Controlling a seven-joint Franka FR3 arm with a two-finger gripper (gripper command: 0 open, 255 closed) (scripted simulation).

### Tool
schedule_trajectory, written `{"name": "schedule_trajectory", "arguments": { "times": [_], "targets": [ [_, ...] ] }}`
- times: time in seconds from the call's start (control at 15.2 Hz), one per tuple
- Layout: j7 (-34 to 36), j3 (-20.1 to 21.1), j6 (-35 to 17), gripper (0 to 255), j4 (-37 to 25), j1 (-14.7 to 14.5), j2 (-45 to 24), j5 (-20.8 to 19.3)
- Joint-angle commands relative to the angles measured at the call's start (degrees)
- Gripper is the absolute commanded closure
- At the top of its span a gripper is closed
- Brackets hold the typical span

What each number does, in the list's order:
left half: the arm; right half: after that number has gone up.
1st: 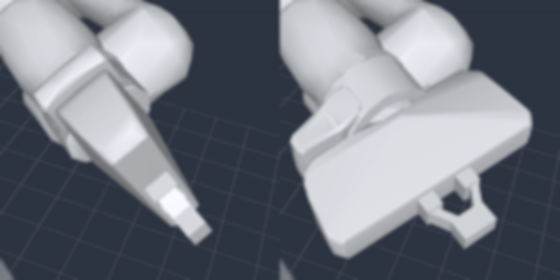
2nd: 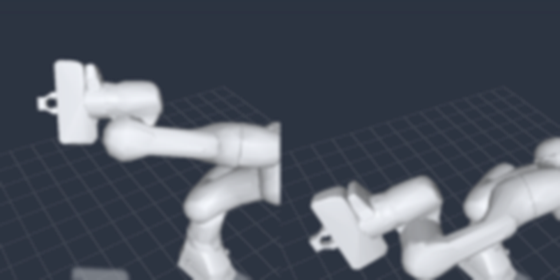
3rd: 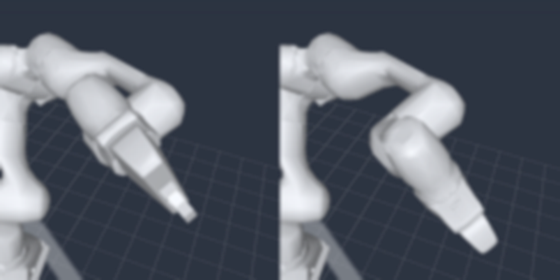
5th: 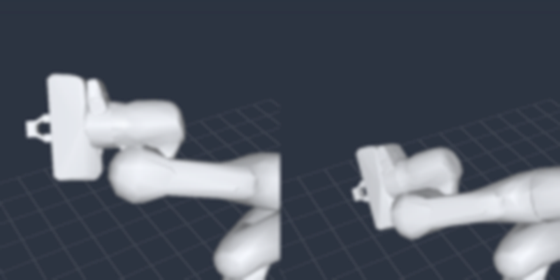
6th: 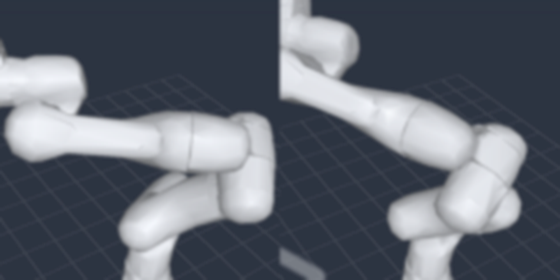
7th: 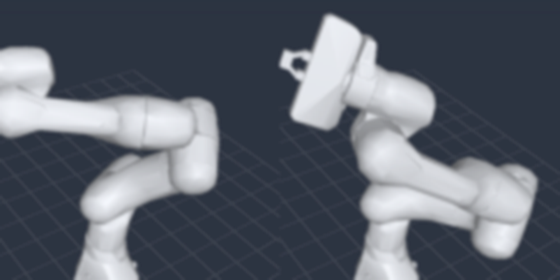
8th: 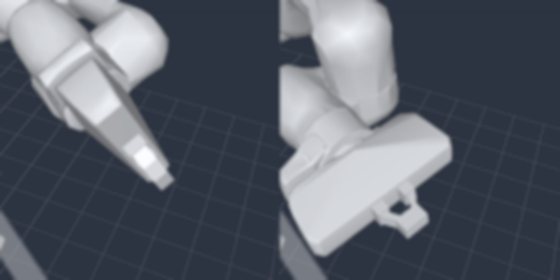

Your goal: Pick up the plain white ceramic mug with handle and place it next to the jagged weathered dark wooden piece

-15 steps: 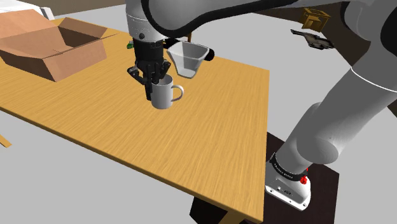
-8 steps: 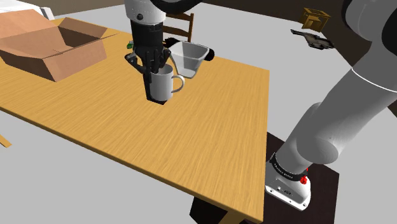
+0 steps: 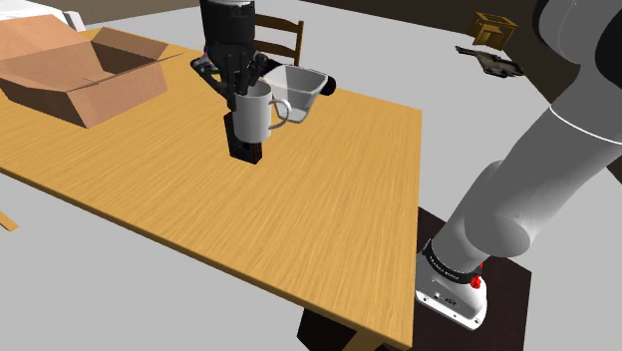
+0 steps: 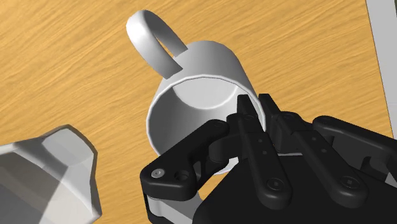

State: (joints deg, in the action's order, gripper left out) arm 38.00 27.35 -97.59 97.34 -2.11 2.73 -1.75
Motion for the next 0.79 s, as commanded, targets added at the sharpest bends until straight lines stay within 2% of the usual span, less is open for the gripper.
{"name": "schedule_trajectory", "arguments": {
  "times": [0.0,0.4,0.73],
  "targets": [
    [0.06,0.06,1.7,255,-2.17,-0.03,-0.56,-0.25],
    [0.26,0.26,5.95,255,-7.41,-0.17,-1.69,-0.78],
    [-7.56,-3.98,4.92,255,-3.23,3.39,2.12,1.05]
  ]
}}
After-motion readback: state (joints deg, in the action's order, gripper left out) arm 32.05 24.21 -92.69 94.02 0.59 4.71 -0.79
